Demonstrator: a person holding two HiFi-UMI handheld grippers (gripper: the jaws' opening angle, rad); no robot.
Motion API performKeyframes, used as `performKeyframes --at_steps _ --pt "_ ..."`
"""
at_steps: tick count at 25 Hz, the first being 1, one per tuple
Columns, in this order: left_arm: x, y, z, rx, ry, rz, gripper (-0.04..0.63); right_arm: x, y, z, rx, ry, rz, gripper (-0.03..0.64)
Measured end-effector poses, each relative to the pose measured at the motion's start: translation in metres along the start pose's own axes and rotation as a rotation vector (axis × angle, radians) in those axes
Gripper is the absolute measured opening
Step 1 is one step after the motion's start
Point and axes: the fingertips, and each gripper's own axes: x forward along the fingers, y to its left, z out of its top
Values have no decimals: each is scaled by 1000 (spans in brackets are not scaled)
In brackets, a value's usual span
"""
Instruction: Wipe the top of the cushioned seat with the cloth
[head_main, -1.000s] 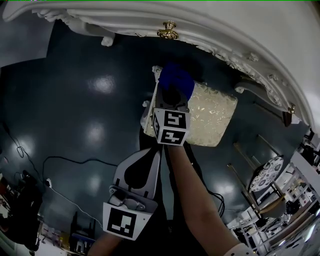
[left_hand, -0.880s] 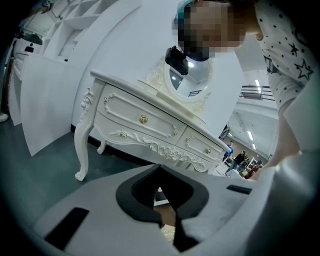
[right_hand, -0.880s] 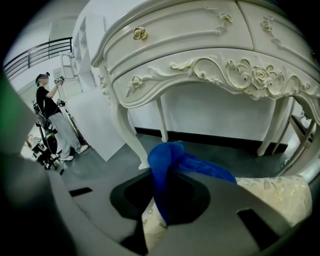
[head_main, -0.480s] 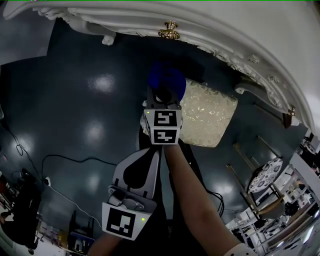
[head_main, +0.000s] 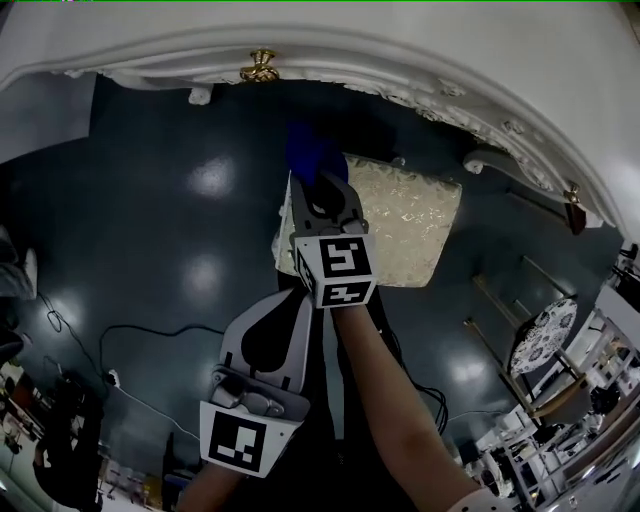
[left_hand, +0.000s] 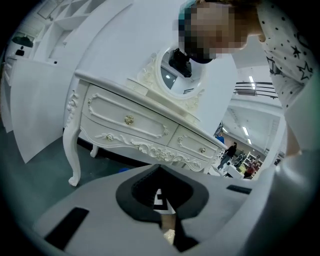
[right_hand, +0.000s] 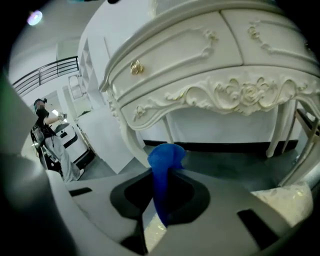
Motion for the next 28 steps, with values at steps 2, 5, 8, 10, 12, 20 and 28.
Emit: performKeyframes --at_steps 2,5,8,10,12,20,28 --pt "10 -9 0 21 8 -18 9 -26 -20 17 38 -66 -30 61" --pt "24 -27 3 57 21 -80 9 -75 -59 31 68 -148 -116 61" --pt "36 -52 5 88 37 -131 10 -128 -104 29 68 -179 -206 61" --pt "42 -68 4 107 54 -163 9 -161 -137 20 79 -180 -277 61" --pt "47 -83 -1 122 72 -190 9 -189 -170 4 90 -167 -350 61" --pt "53 -121 -29 161 142 -228 9 -217 -249 -77 150 -49 -500 61" --pt "50 -120 -27 164 126 -147 9 -191 -257 -123 166 72 -476 61"
